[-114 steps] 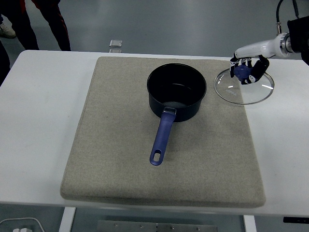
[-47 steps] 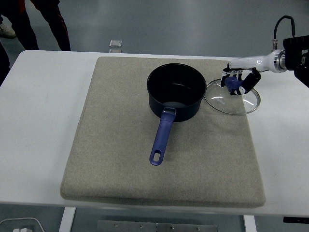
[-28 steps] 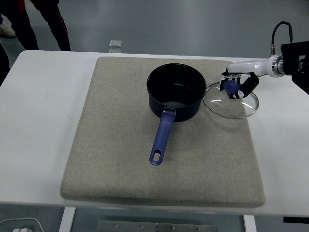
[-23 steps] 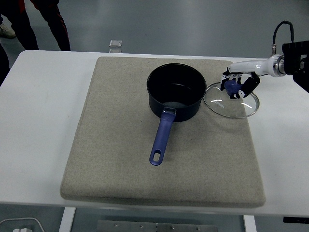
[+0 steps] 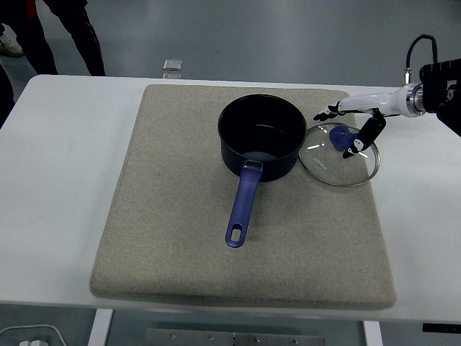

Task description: Lift the pot lid and place it to the right of the pot.

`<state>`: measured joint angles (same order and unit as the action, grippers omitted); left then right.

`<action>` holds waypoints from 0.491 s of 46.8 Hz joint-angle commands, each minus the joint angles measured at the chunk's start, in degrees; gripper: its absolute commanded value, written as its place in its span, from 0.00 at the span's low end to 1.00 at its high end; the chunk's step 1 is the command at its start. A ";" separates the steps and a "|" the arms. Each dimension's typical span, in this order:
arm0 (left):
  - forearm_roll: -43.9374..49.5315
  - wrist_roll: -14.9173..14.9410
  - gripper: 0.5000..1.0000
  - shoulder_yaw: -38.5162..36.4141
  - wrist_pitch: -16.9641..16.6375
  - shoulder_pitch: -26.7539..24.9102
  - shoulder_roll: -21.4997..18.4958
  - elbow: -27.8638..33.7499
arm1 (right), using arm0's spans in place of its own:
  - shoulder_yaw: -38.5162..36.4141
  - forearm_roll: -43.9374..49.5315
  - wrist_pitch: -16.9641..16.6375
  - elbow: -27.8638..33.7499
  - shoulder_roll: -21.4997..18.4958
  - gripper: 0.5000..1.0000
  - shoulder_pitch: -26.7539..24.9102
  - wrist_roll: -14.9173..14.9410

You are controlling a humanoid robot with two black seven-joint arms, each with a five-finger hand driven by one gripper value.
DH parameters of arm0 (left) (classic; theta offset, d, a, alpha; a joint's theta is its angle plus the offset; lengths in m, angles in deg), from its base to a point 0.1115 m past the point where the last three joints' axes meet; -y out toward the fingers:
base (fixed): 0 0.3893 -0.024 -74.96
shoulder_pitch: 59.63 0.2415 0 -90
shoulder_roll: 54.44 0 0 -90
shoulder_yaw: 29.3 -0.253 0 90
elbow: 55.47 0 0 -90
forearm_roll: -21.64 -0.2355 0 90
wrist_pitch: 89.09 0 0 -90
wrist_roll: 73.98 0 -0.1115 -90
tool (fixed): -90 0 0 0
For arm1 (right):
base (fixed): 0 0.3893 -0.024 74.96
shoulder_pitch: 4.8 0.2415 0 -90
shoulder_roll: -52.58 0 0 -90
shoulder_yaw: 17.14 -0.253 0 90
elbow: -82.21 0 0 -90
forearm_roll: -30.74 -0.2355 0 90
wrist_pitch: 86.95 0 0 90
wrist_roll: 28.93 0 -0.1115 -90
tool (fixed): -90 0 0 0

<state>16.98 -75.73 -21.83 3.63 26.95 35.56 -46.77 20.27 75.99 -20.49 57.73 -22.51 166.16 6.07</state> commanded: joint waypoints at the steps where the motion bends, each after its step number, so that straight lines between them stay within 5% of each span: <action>1: 0.00 0.00 1.00 0.00 0.00 0.00 0.00 0.00 | 0.03 0.01 -0.02 -0.04 0.11 0.89 0.07 0.01; 23: 0.00 0.00 1.00 0.00 0.00 0.00 0.00 0.00 | 0.20 0.19 -0.72 0.40 2.48 0.89 3.85 0.01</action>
<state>16.98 -75.73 -21.83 3.63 26.95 35.56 -46.77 20.37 75.98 -21.17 57.97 -20.76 169.11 6.07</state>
